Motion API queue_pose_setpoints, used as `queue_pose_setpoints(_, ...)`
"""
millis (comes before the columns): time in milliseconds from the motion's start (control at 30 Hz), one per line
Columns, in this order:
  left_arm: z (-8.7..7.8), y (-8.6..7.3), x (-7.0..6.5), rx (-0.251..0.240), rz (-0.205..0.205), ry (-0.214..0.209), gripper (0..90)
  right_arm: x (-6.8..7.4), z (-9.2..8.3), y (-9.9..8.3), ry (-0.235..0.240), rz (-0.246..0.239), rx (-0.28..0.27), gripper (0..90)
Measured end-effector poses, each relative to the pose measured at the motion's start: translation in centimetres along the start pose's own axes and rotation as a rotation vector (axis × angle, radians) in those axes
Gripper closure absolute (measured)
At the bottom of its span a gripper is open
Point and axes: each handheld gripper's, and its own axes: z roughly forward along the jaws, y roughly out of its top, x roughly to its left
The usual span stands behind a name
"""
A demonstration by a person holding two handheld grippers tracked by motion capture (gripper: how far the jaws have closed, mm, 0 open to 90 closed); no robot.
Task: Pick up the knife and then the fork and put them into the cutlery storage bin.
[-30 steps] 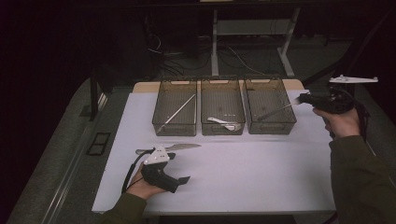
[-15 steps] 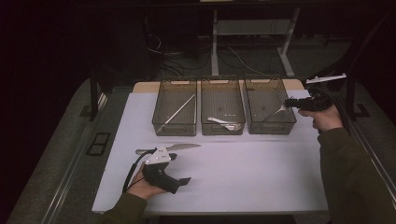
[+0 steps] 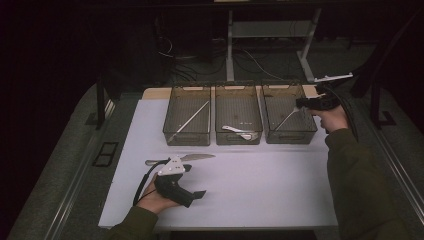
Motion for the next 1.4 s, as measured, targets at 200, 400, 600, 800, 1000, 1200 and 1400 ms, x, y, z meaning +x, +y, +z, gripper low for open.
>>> queue_pose_setpoints(200, -0.1, 0.0, 0.1, -0.007, -0.004, -0.003, 0.0, 0.0, 1.6, 0.1, -0.086, -0.038, -0.032, 48.4)
queue_pose_setpoints(400, -0.1, 0.0, 0.1, -0.006, -0.004, -0.004, 0.0, -0.3, 1.4, 0.1, -0.140, -0.038, -0.066, 36.3)
queue_pose_setpoints(600, -0.1, 0.0, 0.1, -0.009, -0.009, -0.001, 0.0, -0.2, 0.3, 0.2, -0.104, -0.023, -0.085, 32.3)
queue_pose_setpoints(800, -0.4, 0.0, 0.4, 0.000, -0.001, 0.008, 0.0, 0.6, -1.4, -0.9, -0.026, -0.022, -0.105, 30.3)
queue_pose_setpoints(1000, -0.9, 0.3, 1.0, 0.019, 0.009, 0.025, 2.5, 2.5, -3.6, -3.0, 0.024, -0.067, -0.121, 28.8)
queue_pose_setpoints(1200, -1.5, 1.0, 2.1, 0.025, 0.009, 0.024, 16.4, 4.8, -5.6, -5.5, 0.085, -0.124, -0.118, 27.8)
queue_pose_setpoints(1400, -2.1, 1.2, 4.1, 0.081, 0.003, 0.039, 34.2, 6.7, -6.6, -8.4, 0.152, -0.159, -0.103, 27.4)
